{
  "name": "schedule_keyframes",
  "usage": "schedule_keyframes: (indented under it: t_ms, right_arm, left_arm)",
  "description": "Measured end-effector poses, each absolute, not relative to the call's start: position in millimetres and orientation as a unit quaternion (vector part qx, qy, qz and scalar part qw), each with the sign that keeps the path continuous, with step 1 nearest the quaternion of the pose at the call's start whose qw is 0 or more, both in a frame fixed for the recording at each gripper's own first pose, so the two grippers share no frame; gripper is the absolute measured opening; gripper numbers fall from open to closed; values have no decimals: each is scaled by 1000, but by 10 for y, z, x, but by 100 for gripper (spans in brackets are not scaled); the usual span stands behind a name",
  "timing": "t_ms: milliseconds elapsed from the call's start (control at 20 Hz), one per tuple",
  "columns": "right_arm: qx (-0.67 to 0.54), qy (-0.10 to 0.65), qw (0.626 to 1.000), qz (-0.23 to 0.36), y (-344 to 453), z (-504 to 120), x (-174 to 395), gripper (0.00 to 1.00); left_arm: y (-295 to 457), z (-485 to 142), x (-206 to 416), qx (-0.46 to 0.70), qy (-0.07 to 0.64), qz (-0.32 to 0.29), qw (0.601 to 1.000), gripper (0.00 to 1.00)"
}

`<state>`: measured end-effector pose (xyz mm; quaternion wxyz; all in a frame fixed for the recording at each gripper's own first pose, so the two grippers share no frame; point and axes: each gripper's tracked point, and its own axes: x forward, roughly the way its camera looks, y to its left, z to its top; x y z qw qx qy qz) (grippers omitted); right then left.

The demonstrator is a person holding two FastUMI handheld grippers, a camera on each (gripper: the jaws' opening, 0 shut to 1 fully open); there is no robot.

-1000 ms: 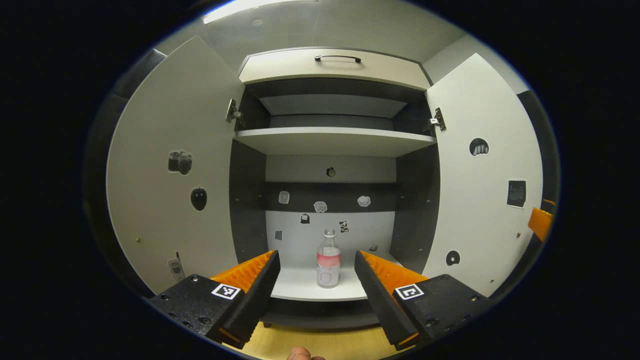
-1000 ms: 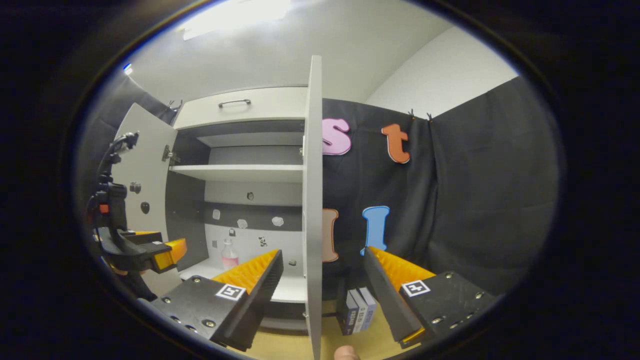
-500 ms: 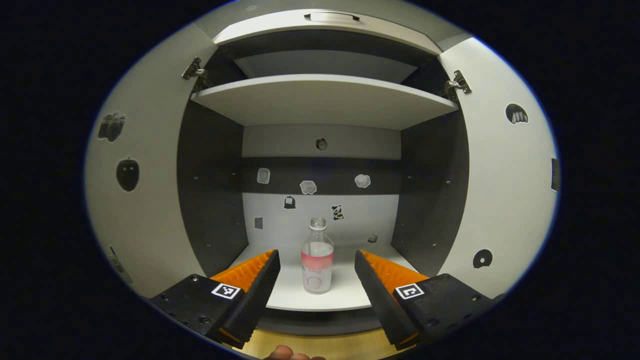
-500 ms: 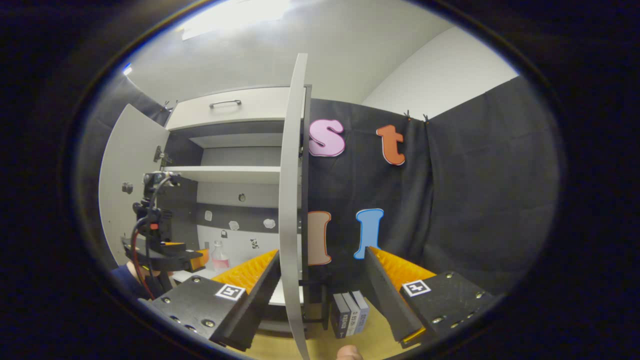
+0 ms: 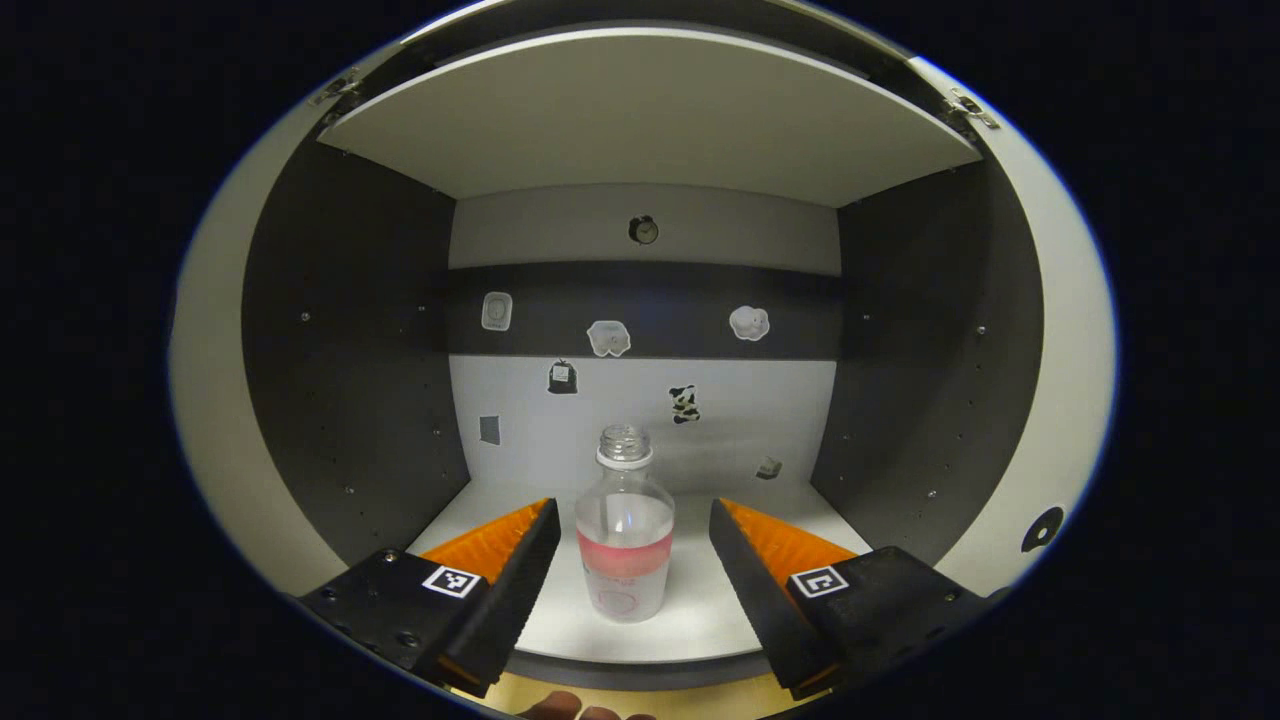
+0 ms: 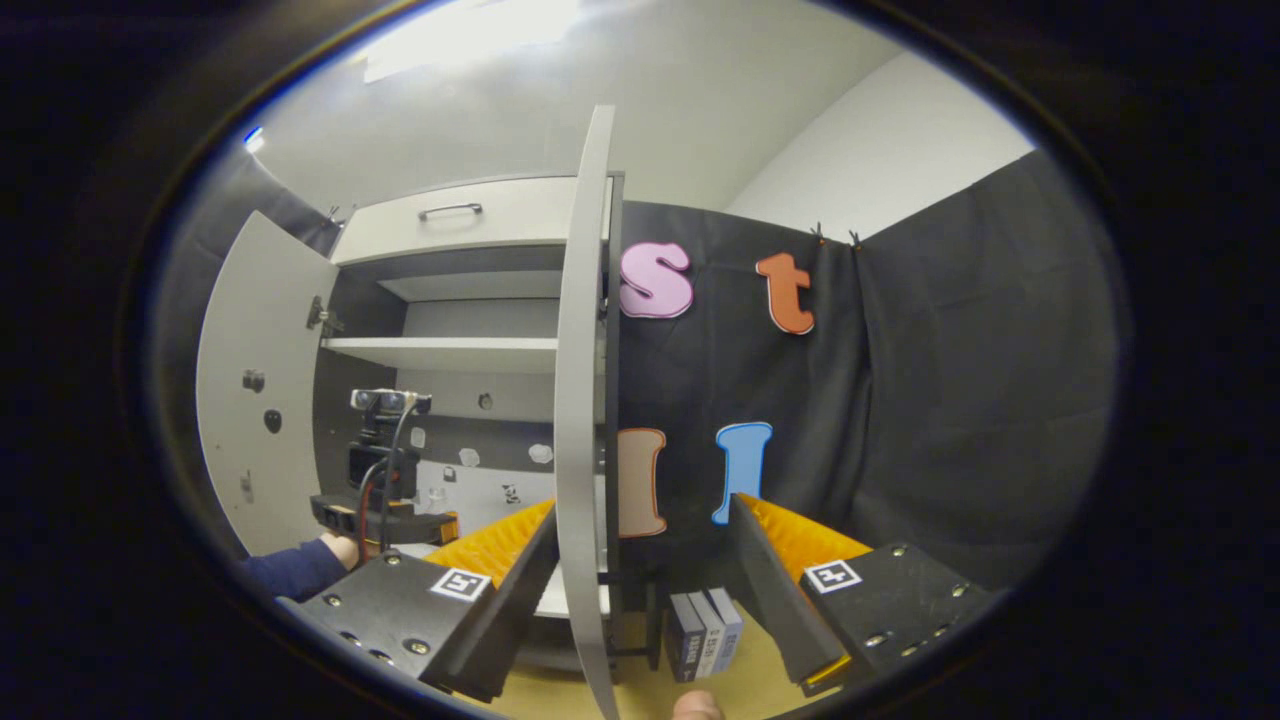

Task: Grasp the bottle in the cabinet with the left hand and place it on the coaster, then close the right door with the right hand and the left door with the left hand.

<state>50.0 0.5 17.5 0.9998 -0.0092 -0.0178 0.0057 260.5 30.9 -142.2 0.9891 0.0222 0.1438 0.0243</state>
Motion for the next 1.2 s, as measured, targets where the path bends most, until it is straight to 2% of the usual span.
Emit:
schedule_keyframes:
  t_ms: [50, 100, 200, 250, 300, 400, 450, 500, 650, 700, 900, 1200]
  right_arm:
    - [-7, -17, 1000, 5, 3, 174, 502, 98]
    - [-6, -17, 1000, 4, 5, 170, 508, 94]
    - [-5, -17, 1000, 1, 12, 186, 514, 94]
    - [-7, -18, 1000, 0, 10, 183, 507, 98]
    - [-9, -19, 1000, -2, 8, 182, 511, 98]
    - [-10, -19, 1000, -4, 16, 194, 509, 98]
    - [-9, -18, 1000, -5, 17, 182, 513, 94]
    - [-9, -18, 1000, -6, 17, 189, 519, 94]
    - [-9, -20, 1000, -7, 24, 192, 506, 94]
    - [-9, -20, 1000, -7, 28, 207, 511, 98]
    - [0, -28, 1000, -5, 32, 255, 440, 98]
    - [12, -38, 999, 3, 41, 355, 307, 98]
  left_arm:
    - [323, -1444, 2652, 23, 145, 26, 989, 97]
    - [348, -1473, 2701, 26, 148, 29, 988, 97]
    - [388, -1562, 2788, 26, 159, 34, 986, 96]
    - [391, -1584, 2775, 26, 164, 34, 986, 96]
    - [400, -1600, 2790, 23, 166, 34, 985, 96]
    - [427, -1642, 2902, 28, 165, 36, 985, 81]
    - [421, -1651, 2886, 30, 167, 33, 985, 80]
    - [423, -1642, 2879, 29, 166, 32, 985, 78]
    - [416, -1635, 2872, 24, 166, 27, 986, 79]
    - [394, -1640, 2855, 22, 168, 21, 985, 78]
    - [289, -1599, 2663, 3, 172, -8, 985, 78]
    - [12, -1414, 2094, -28, 165, -89, 982, 78]
